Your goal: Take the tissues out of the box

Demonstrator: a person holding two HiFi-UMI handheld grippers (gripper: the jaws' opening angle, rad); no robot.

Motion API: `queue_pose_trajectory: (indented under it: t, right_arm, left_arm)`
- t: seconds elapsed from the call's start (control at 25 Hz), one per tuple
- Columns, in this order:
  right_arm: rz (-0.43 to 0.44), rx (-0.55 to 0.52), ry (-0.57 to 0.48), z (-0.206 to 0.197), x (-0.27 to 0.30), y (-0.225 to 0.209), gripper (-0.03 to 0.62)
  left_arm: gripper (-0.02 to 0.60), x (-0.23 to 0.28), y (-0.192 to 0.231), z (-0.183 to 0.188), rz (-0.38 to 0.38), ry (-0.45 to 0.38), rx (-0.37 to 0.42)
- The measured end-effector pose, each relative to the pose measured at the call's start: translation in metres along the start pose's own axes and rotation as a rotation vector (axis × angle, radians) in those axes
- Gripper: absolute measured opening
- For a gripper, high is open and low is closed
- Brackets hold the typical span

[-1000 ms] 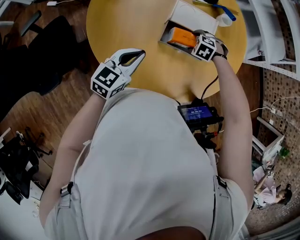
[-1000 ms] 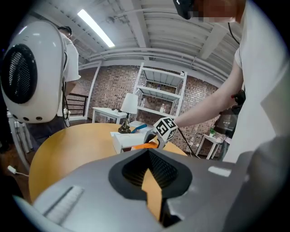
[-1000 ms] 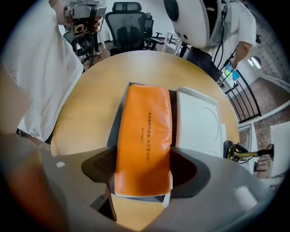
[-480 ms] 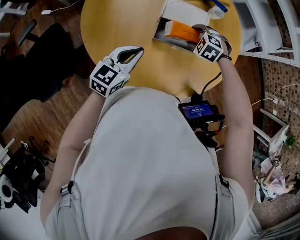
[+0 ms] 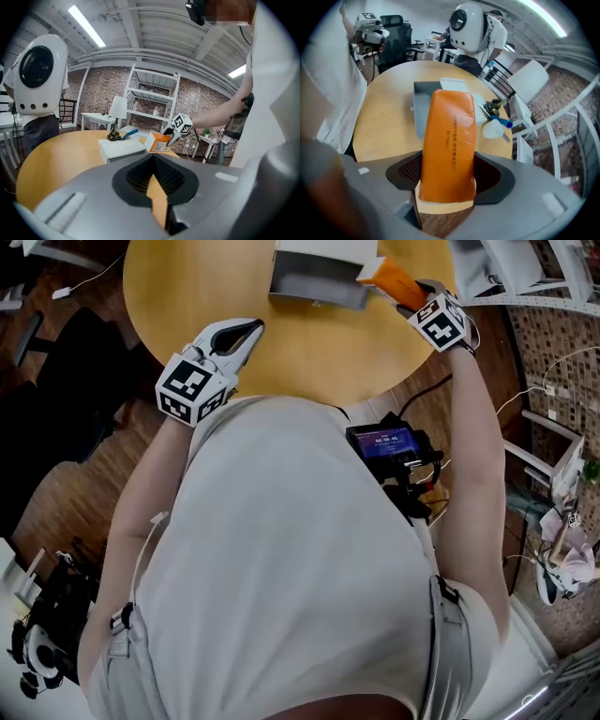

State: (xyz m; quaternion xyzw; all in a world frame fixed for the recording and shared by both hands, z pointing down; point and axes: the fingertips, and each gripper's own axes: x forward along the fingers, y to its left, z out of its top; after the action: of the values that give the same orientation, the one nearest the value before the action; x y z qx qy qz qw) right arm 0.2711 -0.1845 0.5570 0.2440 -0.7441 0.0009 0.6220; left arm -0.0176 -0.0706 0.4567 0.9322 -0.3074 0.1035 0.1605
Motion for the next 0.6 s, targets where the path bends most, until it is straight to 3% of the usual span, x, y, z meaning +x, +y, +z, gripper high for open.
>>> queue_pose_trajectory:
  t: [0.16,0.24,0.44,0.6]
  right_arm:
    - [0.001,0.233,0.073,-0.055,0.017,0.01,0.31]
    - [0.009,0.3,0.092,-0.068,0.028,0.02,0.31]
    - [0.123,0.285,0.079,-0.067,0.057,0.062,0.313]
    - [0.085,0.216,0.147,-0.075,0.064,0.067,0.321]
  left_arm:
    - [0.0,0.004,-0.003,-0.004,-0.015,0.006,-0.011]
    - [0.0,0.003,-0.003,-0.006,-0.018,0.008,-0.016]
    - [0.0,0.008,-0.008,-0.006,-0.017,0.02,-0.013]
    - [0.0,0.005,-0.01,-0.006,-0.003,0.026,-0.009]
